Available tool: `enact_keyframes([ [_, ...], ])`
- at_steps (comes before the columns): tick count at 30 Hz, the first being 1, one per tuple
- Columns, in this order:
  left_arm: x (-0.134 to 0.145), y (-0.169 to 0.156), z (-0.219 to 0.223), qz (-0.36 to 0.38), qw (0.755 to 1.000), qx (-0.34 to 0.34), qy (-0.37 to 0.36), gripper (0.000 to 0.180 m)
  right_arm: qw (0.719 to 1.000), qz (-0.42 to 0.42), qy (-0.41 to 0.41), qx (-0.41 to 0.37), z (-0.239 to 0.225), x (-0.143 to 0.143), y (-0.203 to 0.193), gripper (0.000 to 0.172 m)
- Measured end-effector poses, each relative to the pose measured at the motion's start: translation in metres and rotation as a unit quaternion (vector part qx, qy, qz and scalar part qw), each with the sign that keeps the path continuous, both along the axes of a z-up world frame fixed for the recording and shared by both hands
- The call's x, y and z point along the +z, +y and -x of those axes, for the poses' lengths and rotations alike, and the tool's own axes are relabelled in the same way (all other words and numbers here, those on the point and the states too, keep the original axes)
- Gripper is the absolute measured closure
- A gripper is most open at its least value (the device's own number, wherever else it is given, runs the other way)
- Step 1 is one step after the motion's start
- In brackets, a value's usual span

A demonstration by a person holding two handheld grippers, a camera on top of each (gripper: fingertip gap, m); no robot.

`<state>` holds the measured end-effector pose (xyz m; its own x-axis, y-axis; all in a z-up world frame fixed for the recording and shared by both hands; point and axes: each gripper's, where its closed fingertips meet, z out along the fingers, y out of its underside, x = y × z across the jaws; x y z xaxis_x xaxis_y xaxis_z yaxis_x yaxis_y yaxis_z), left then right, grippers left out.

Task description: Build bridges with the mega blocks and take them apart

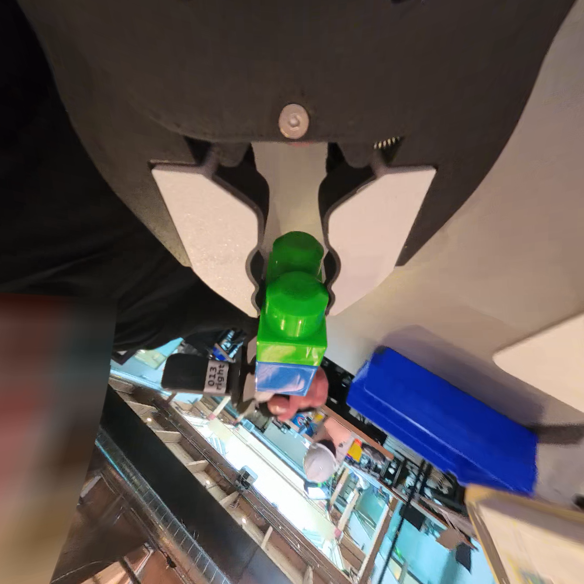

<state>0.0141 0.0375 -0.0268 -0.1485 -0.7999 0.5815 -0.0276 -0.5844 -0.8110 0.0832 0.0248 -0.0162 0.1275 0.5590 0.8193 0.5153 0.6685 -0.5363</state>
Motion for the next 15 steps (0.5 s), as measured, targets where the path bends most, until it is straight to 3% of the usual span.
enact_keyframes([
  [8,-0.015,-0.026,-0.030,0.049,0.997,-0.050,-0.027,0.145,0.998,0.003,-0.037,0.051,0.012,-0.016,-0.016,0.147],
  [15,-0.017,-0.036,-0.050,0.042,0.996,-0.080,-0.011,0.145,0.996,0.035,-0.045,0.069,0.020,-0.026,-0.018,0.159],
])
